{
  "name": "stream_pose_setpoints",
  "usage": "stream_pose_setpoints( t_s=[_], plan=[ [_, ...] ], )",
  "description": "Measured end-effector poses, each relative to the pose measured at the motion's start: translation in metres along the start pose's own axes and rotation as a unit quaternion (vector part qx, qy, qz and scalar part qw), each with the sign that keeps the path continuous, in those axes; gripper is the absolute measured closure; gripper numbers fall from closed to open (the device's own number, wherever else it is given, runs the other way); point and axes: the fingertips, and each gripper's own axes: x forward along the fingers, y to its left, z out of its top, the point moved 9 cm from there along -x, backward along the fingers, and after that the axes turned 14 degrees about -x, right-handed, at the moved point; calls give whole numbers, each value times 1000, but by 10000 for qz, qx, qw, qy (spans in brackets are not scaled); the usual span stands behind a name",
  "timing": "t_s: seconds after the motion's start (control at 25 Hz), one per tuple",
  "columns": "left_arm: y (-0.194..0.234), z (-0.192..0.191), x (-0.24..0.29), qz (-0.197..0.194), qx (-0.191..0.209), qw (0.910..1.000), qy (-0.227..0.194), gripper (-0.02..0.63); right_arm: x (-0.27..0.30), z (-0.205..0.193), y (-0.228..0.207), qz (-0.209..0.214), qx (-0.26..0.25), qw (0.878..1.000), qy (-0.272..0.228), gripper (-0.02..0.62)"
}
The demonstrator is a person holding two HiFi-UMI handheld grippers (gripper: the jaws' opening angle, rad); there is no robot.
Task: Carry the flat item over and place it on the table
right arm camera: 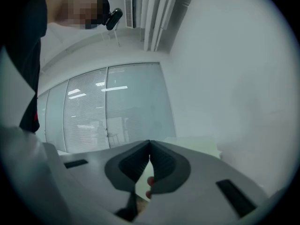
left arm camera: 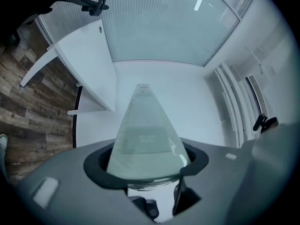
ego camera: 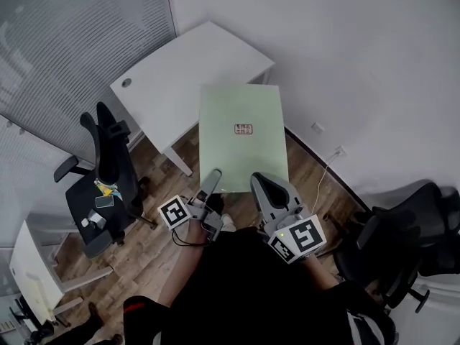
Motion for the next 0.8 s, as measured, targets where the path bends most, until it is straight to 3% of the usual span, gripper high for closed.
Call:
stream_pose_setpoints(
  t_s=[0.4,0.8],
  plan=[
    [-2,42,22,83,-104,9995,-286,324,46,3,-24,131,43,9999,-17,595],
    [3,81,42,75,-29,9948,-1017,324,122,-5,-55,1134,19,9935,-140,594]
  ],
)
